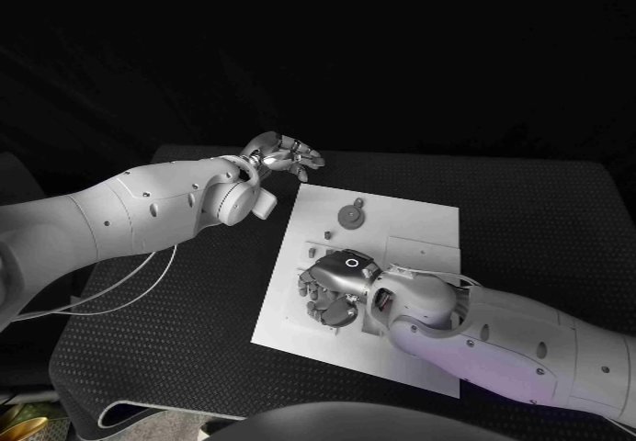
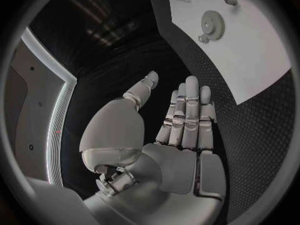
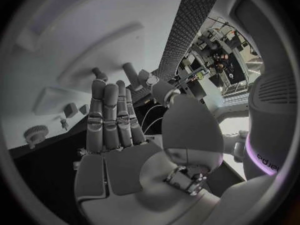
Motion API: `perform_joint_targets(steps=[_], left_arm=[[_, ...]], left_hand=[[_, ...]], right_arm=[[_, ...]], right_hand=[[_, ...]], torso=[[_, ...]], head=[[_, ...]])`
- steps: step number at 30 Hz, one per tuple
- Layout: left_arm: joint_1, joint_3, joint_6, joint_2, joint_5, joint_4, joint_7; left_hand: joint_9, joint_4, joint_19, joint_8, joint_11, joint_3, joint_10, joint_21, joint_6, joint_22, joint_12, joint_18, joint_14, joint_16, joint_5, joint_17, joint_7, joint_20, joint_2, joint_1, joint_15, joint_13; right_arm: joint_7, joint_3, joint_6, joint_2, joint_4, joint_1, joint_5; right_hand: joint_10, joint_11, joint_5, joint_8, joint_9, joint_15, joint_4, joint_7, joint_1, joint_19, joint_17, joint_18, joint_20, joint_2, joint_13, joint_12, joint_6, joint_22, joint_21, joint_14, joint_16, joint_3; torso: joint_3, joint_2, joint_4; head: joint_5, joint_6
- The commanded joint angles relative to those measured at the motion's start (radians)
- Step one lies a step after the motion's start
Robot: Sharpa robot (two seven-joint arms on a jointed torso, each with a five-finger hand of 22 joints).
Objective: Assemble the parts on the task board
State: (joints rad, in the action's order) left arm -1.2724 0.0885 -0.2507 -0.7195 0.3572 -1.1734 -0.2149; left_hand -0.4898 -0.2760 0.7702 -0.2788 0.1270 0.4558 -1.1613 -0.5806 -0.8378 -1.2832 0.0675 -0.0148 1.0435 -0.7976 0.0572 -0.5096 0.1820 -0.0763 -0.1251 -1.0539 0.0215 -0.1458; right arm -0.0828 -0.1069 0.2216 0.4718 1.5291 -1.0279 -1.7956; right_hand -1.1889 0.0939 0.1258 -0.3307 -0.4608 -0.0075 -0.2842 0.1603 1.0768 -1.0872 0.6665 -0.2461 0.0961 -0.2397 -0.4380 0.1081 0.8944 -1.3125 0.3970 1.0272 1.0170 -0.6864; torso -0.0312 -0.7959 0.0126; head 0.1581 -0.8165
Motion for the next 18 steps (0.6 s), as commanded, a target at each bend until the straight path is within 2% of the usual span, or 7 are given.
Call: perform_joint_targets(steps=[1,11,14,16,18], left_arm=[[-0.002,-0.001,0.011,0.001,-0.006,-0.002,-0.005],[-0.002,-0.001,0.012,0.000,-0.006,-0.001,-0.005],[-0.002,-0.001,0.013,-0.002,-0.006,0.000,-0.004],[-0.001,-0.001,0.012,-0.002,-0.006,0.003,-0.004],[-0.001,-0.001,0.012,-0.004,-0.006,0.003,-0.004]], left_hand=[[0.002,0.007,0.004,-0.005,0.003,0.001,0.004,0.006,0.007,-0.001,0.000,-0.004,-0.005,0.006,-0.006,-0.002,0.000,0.001,0.002,0.000,0.002,0.002],[0.002,0.007,0.003,-0.005,0.003,0.001,0.004,0.006,0.007,-0.001,0.000,-0.004,-0.006,0.006,-0.006,-0.002,0.000,0.001,0.002,0.000,0.002,0.002],[0.002,0.007,0.004,-0.005,0.003,0.001,0.004,0.006,0.007,-0.002,0.000,-0.004,-0.006,0.006,-0.005,-0.002,0.000,0.001,0.002,-0.001,0.002,0.002],[0.002,0.007,0.004,-0.005,0.003,0.001,0.004,0.006,0.008,-0.002,0.000,-0.004,-0.006,0.006,-0.005,-0.002,0.000,0.001,0.002,-0.001,0.002,0.002],[0.002,0.007,0.003,-0.005,0.003,0.001,0.004,0.006,0.008,-0.002,0.000,-0.004,-0.006,0.006,-0.005,-0.002,0.000,0.001,0.002,-0.001,0.002,0.002]], right_arm=[[0.011,-0.014,-0.062,0.000,-0.003,0.015,0.018],[0.026,-0.014,-0.017,0.018,0.005,0.015,0.043],[0.047,-0.013,0.016,0.035,0.016,0.015,0.079],[0.074,-0.010,0.042,0.057,0.036,0.014,0.124],[0.093,-0.002,0.061,0.070,0.050,0.010,0.156]], right_hand=[[0.010,0.003,0.005,0.004,0.001,0.000,0.000,0.003,0.003,0.008,-0.003,-0.016,0.001,-0.012,-0.002,-0.004,-0.009,-0.019,-0.012,-0.012,0.008,0.010],[0.033,0.012,0.021,0.013,0.005,0.008,0.001,0.012,0.001,0.026,-0.019,-0.016,0.007,-0.023,-0.006,-0.013,-0.030,-0.019,-0.008,-0.035,0.027,0.040],[0.062,0.021,0.031,0.024,0.010,0.016,0.001,0.025,0.002,0.030,-0.026,-0.016,0.008,-0.028,-0.004,-0.025,-0.055,-0.019,-0.001,-0.041,0.042,0.059],[0.073,0.025,0.037,0.028,0.011,0.019,0.002,0.030,-0.005,0.032,-0.030,-0.016,0.008,-0.032,-0.004,-0.029,-0.066,-0.020,0.003,-0.044,0.051,0.076],[0.077,0.026,0.035,0.035,0.016,0.020,0.003,0.037,-0.009,0.032,-0.034,-0.016,0.007,-0.032,-0.005,-0.029,-0.083,-0.019,0.008,-0.047,0.059,0.091]], torso=[[0.0000,0.000,0.0004],[-0.0003,0.000,0.0002],[-0.0003,0.000,-0.0004],[-0.0004,0.000,0.0005],[-0.0005,0.001,0.0009]], head=[[0.000,-0.001],[0.000,-0.001],[0.000,0.000],[0.000,0.001],[0.000,0.002]])
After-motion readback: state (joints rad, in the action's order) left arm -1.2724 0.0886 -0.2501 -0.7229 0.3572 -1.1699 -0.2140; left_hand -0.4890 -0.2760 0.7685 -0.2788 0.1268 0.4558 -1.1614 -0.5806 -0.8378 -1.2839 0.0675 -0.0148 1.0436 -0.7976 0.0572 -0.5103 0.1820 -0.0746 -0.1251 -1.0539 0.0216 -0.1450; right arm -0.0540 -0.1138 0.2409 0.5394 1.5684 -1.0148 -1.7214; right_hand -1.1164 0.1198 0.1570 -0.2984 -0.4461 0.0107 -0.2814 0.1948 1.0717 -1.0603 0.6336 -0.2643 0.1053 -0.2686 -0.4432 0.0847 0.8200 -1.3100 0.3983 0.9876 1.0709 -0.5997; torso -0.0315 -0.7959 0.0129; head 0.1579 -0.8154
